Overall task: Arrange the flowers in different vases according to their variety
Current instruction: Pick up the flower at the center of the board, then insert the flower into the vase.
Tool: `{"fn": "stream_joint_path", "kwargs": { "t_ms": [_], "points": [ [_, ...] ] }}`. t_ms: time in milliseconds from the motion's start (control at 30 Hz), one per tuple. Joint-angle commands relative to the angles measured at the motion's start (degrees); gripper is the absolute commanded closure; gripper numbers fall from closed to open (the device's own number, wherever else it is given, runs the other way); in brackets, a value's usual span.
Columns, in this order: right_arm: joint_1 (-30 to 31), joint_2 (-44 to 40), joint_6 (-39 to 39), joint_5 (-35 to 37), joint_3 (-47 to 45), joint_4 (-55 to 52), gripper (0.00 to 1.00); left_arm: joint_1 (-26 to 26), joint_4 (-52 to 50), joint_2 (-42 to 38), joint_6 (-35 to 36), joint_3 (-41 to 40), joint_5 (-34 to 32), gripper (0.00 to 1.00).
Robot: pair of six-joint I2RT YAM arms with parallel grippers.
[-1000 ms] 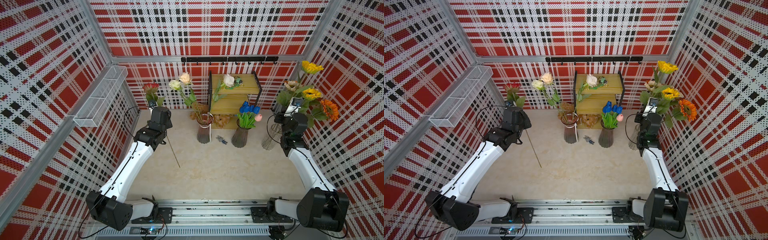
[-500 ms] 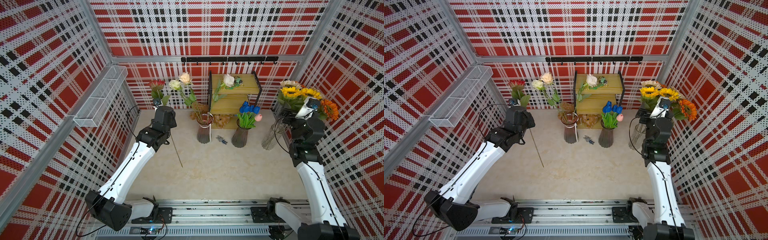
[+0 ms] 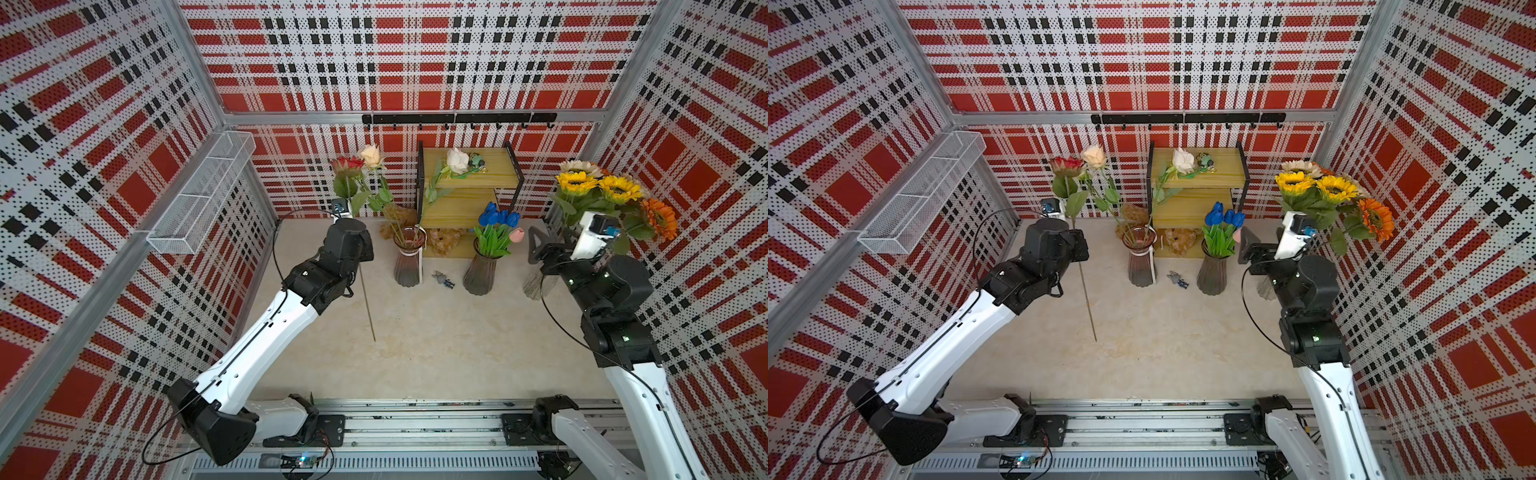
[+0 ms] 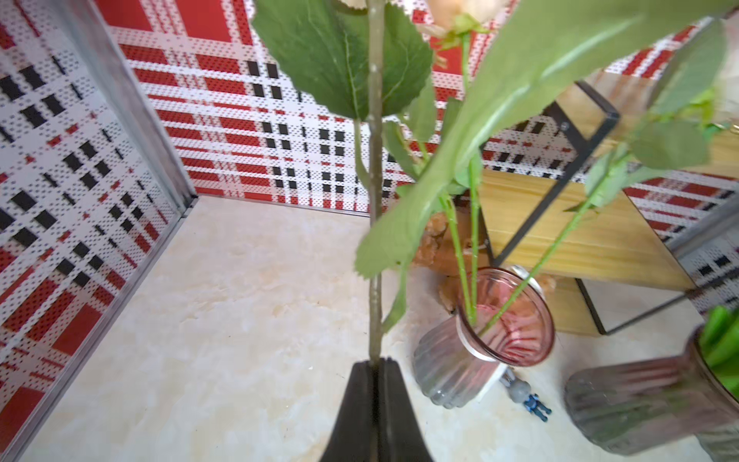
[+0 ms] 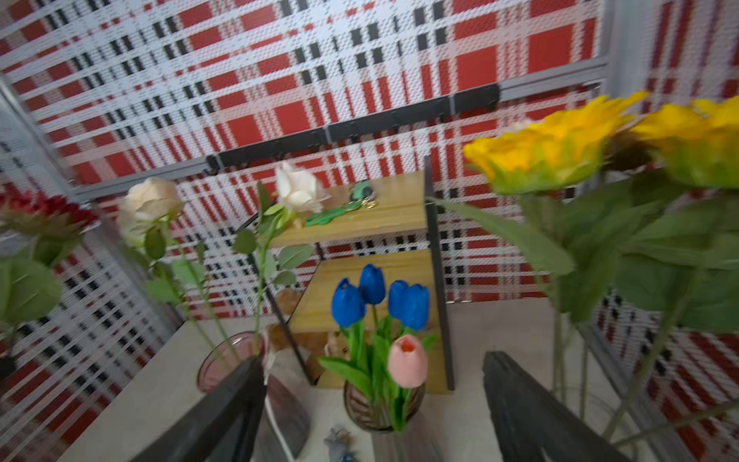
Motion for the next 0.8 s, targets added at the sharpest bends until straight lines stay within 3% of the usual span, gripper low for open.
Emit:
{"fn": "stream_joint_path", "kwargs": {
  "t_ms": [0, 100, 267, 567, 767],
  "points": [
    [8.8, 3.6, 2.4, -3.6, 3.1, -3.7, 0.1, -3.4, 5.2, 0.0, 4.1, 2.0, 1.7, 1.0],
    [16.4, 10.9, 2.5, -7.2, 8.2, -6.5, 0.09, -5.2, 7.9, 0.2, 5.5, 2.1, 2.9, 1.0],
    [25.1, 20.9, 3.6, -12.8, 11.0, -2.6, 0.13, -5.2, 14.7, -1.8, 5.9, -0.1, 11.2, 1.0],
    [27.4, 27.4, 6.1, -16.5, 11.5, 4.7, 0.16, -5.1, 22.0, -4.0, 4.8, -3.3, 22.6, 1.0],
    [27.6, 28.8, 6.0, -17.6, 13.4, 5.5, 0.17, -5.1, 23.8, -4.2, 3.6, -4.5, 23.6, 1.0]
  ]
}}
